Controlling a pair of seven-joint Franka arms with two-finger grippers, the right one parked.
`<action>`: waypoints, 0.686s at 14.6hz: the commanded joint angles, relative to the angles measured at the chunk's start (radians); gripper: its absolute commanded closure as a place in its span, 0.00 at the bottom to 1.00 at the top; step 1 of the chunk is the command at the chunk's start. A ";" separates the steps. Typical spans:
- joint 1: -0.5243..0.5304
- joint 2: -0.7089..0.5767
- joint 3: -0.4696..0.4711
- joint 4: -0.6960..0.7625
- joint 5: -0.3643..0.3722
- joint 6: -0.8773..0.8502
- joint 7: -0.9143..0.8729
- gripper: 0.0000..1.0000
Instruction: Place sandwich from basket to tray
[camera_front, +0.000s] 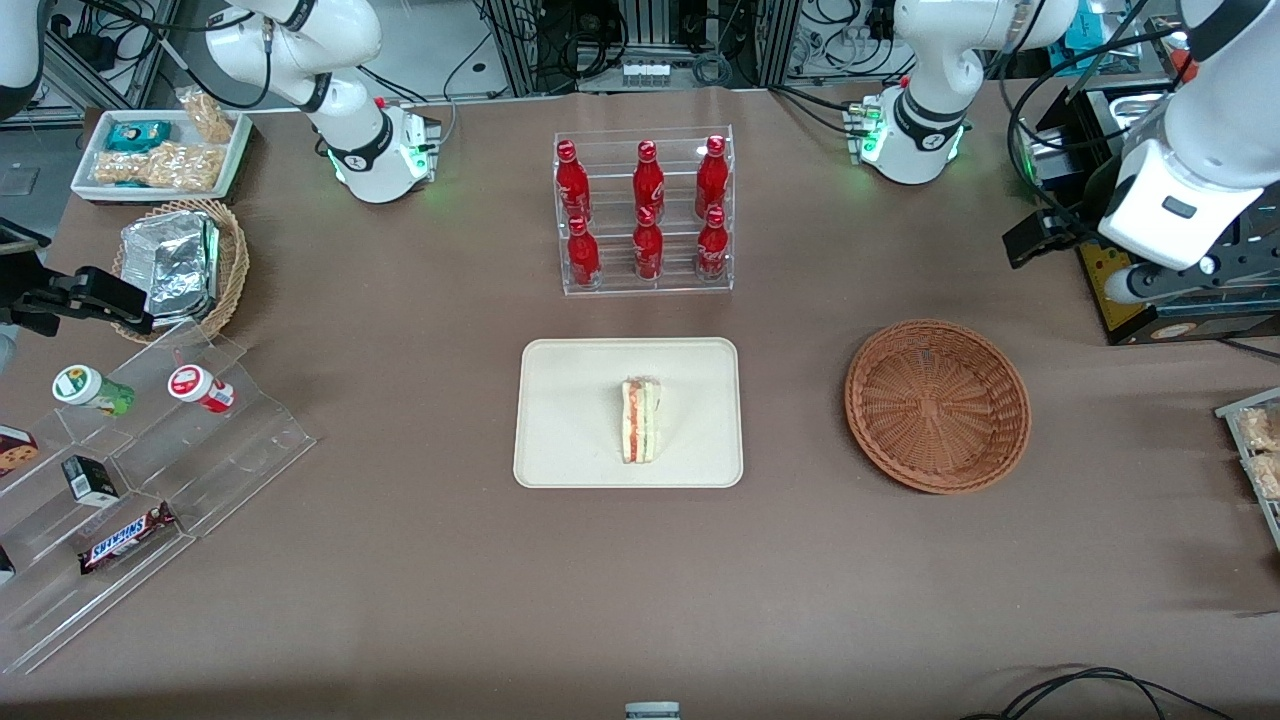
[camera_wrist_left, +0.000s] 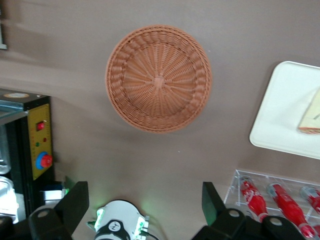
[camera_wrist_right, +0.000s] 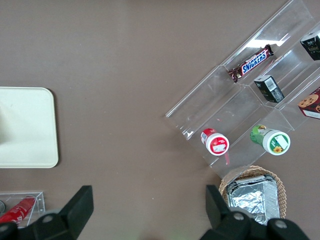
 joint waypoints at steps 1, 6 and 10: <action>-0.035 -0.028 0.032 -0.034 -0.019 0.002 -0.001 0.00; -0.029 -0.056 0.067 -0.003 -0.016 -0.056 0.031 0.00; 0.001 -0.059 0.101 0.064 -0.016 -0.151 0.133 0.00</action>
